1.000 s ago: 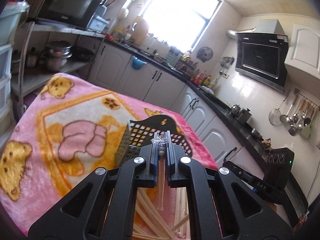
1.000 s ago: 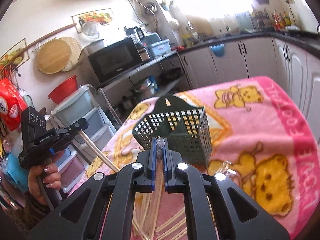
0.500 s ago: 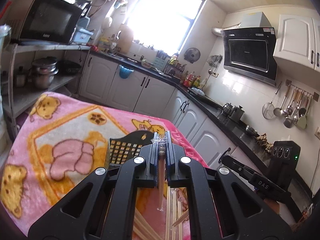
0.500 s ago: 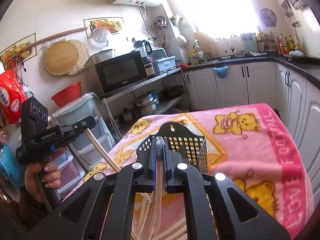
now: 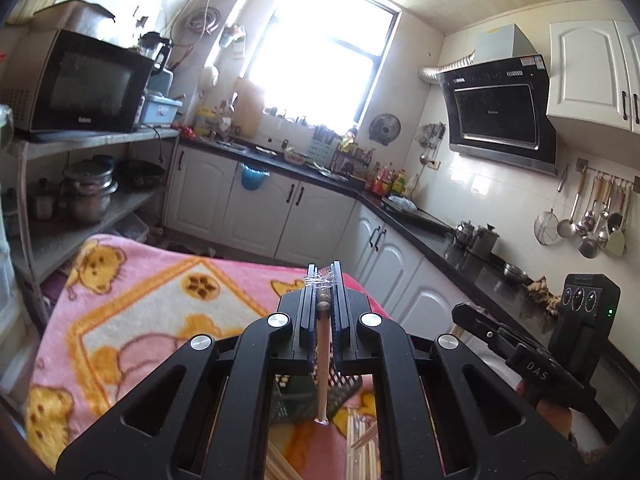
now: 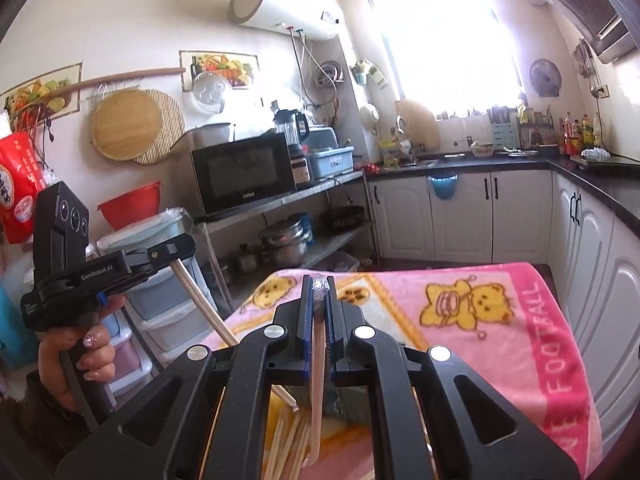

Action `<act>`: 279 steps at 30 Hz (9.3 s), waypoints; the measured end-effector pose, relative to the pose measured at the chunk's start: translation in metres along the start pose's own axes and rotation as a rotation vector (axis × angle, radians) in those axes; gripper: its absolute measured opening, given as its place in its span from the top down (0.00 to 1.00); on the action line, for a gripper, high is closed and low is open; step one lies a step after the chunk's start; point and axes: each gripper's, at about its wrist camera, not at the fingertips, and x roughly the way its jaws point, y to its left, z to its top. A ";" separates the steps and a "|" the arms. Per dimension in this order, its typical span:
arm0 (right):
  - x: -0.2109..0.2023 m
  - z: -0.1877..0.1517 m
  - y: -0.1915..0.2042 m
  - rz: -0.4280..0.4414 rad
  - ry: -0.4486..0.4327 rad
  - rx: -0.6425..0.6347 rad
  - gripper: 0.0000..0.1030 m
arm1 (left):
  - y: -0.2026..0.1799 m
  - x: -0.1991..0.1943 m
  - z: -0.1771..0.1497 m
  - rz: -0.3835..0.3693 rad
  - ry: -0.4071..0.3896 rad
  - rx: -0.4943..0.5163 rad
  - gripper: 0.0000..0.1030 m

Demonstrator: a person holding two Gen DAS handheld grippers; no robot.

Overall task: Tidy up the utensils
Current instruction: 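Lift the left tool's chopstick over the caddy while the right tool carries its own, then open the left tool into the caddy while the right tool releases its chopstick there, then move the left tool back to the chopsticks while the right tool follows, then close the left tool on a chopstick while the right tool grasps another, then raise the left tool's chopstick over the caddy while the right tool carries its own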

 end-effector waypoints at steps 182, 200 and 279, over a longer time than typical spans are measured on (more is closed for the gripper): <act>0.109 -0.178 -0.106 -0.169 0.605 0.133 0.97 | 0.102 -0.004 -0.236 0.251 0.456 -0.312 0.99; 0.040 -0.115 -0.038 -0.029 0.337 0.082 0.98 | 0.066 -0.027 -0.174 0.158 0.274 -0.232 0.99; 0.007 0.057 0.005 0.007 -0.150 -0.109 0.98 | -0.028 0.045 0.028 -0.046 -0.089 0.000 0.99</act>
